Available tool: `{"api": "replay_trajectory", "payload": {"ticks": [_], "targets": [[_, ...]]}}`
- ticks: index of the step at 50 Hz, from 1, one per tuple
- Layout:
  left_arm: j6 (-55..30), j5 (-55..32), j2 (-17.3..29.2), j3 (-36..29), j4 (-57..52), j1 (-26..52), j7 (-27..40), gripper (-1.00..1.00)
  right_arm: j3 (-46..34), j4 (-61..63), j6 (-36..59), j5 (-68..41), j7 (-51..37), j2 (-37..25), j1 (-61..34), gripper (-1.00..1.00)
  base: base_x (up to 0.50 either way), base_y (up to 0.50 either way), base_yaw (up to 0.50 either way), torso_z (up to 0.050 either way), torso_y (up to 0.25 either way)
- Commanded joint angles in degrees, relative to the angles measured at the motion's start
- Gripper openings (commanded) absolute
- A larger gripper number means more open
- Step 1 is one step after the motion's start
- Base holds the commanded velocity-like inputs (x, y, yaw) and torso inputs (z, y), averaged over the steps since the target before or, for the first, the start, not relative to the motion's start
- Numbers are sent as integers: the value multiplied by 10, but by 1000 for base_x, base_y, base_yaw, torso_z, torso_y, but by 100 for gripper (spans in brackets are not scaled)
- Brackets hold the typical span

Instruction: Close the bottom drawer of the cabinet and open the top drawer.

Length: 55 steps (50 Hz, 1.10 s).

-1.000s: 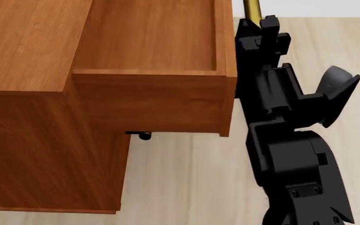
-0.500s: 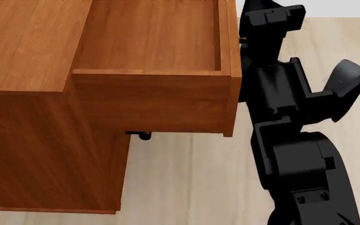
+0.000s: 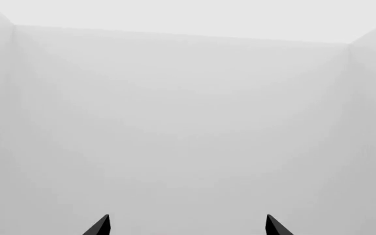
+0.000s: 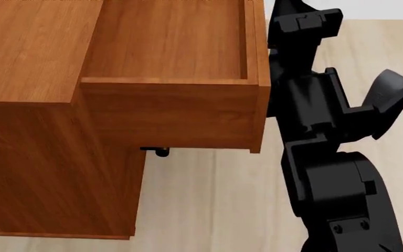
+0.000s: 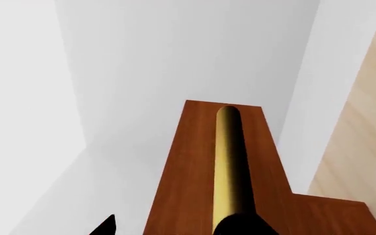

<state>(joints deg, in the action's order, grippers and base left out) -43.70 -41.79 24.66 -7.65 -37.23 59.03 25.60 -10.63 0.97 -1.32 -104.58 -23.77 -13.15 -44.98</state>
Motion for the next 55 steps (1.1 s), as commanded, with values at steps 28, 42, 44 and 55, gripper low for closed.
{"api": "replay_trajectory", "payload": {"ticks": [28, 42, 44, 55], "targets": [[-1, -9, 4, -3, -5, 3, 9, 100, -1, -30, -7, 1, 41, 0, 7, 100, 0, 0, 0, 0, 1], [0, -11, 5, -5, -4, 5, 10, 100, -3, -40, -15, 6, 35, -2, 11, 100, 0, 0, 0, 0, 0], [0, -12, 5, -5, -4, 6, 11, 100, -3, -41, -15, 6, 36, -2, 12, 100, 0, 0, 0, 0, 0], [3, -12, 6, -7, -3, 4, 11, 100, 5, -27, -24, 7, 30, -10, 12, 100, 0, 0, 0, 0, 0]]}}
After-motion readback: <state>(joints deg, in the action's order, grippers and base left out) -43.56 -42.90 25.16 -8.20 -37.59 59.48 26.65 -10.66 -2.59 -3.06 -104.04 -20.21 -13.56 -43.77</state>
